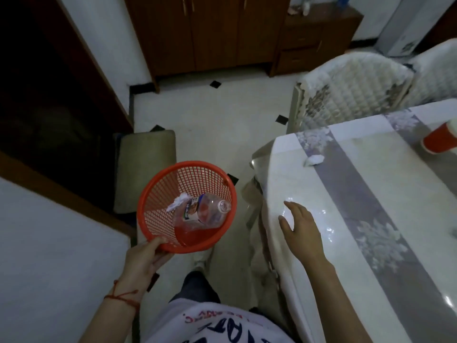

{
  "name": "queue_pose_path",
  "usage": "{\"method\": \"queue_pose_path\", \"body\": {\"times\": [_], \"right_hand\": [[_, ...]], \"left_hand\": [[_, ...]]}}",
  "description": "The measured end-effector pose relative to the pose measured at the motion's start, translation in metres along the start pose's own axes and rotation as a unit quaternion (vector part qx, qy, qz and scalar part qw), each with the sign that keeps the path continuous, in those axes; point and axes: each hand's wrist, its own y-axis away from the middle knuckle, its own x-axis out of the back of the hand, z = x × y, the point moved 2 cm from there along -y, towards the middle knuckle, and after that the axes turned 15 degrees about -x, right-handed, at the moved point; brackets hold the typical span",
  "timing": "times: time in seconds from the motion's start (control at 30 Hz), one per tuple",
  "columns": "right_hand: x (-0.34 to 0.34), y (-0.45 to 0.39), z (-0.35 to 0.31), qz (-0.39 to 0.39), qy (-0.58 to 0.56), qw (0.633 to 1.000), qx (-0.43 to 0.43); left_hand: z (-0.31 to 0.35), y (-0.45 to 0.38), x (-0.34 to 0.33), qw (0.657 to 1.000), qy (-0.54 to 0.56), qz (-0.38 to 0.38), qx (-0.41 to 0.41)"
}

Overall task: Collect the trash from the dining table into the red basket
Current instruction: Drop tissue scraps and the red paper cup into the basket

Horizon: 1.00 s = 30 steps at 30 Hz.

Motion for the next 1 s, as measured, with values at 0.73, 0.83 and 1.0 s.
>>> {"method": "queue_pose_path", "body": {"times": [0.73,0.83,1.0], "right_hand": [[0.014,-0.202,-0.035,0.087,0.166,0.941,-0.281],[0.009,-0.199,-0.035,0.106,0.094,0.947,-0.287],[0.012,-0.192,-0.108,0.161,-0.109,0.970,-0.149]], "left_hand": [[0.124,-0.191,-0.157,0.974,-0.151,-0.168,0.025],[0.123,-0.188,-0.158,0.974,-0.154,-0.162,0.035],[0.127,-0.185,-0.156,0.974,-0.162,-0.152,0.034]]}}
